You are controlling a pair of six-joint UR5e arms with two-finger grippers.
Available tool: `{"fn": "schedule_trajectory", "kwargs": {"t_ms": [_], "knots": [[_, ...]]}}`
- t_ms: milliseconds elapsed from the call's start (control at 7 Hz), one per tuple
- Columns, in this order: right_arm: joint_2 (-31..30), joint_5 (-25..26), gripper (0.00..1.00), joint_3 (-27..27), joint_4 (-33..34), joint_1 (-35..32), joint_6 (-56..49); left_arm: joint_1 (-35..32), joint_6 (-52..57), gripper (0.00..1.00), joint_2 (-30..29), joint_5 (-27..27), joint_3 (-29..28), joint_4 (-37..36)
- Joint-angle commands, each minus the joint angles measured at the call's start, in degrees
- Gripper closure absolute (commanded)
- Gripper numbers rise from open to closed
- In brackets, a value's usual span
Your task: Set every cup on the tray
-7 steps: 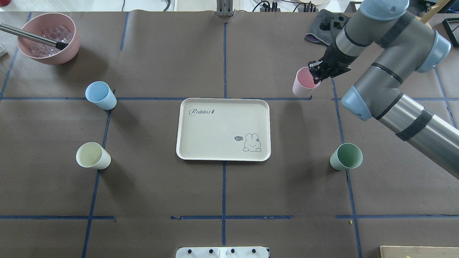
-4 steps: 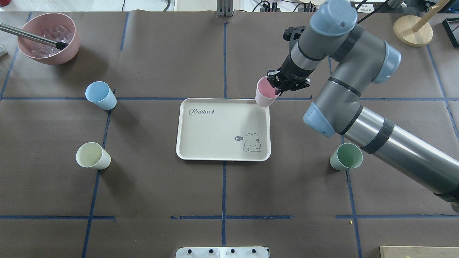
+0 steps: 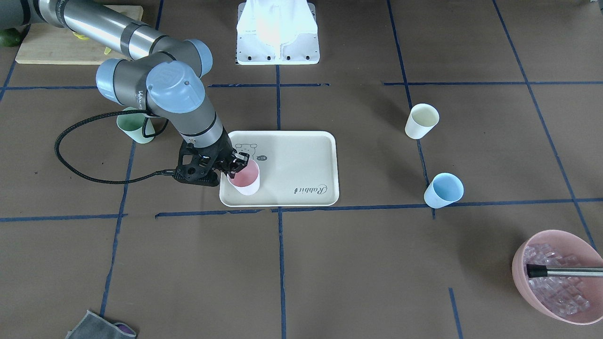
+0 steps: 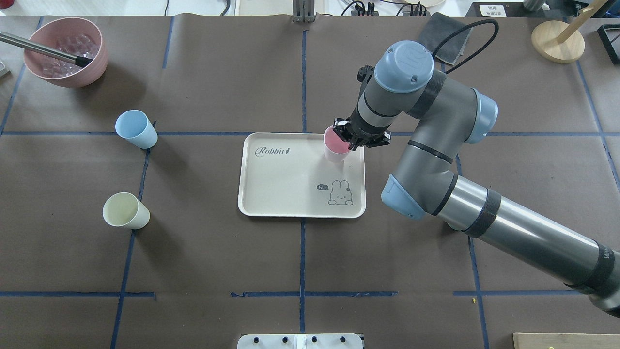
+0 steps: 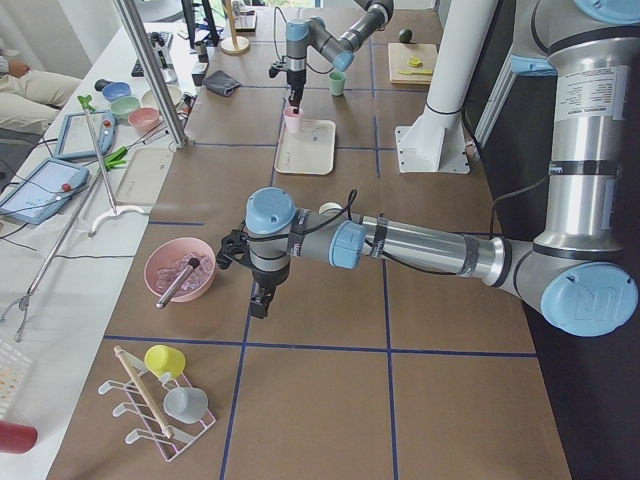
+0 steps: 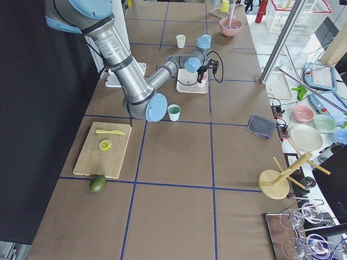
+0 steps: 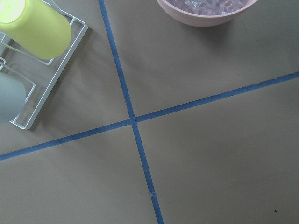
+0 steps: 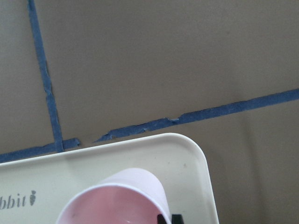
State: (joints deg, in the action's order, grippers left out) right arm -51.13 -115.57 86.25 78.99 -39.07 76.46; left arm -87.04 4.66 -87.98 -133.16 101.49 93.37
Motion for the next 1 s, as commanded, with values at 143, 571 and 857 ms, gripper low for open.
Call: {"fn": "schedule_trajectory", "kwargs": {"t_ms": [143, 571, 857], "knots": [[-1.2, 1.4, 0.92, 0.1, 0.1, -0.4, -0.2, 0.0, 0.1, 0.00, 0.1, 0.0, 0.0, 0.1], [-1.4, 0.5, 0.01, 0.9, 0.2, -1.2, -1.4, 0.0, 0.0, 0.00, 0.1, 0.0, 0.0, 0.1], [-1.9, -6.0, 0.01, 3.4, 5.2, -7.1, -9.4, 0.3, -1.0, 0.00, -1.1, 0.0, -1.3, 0.0]]}}
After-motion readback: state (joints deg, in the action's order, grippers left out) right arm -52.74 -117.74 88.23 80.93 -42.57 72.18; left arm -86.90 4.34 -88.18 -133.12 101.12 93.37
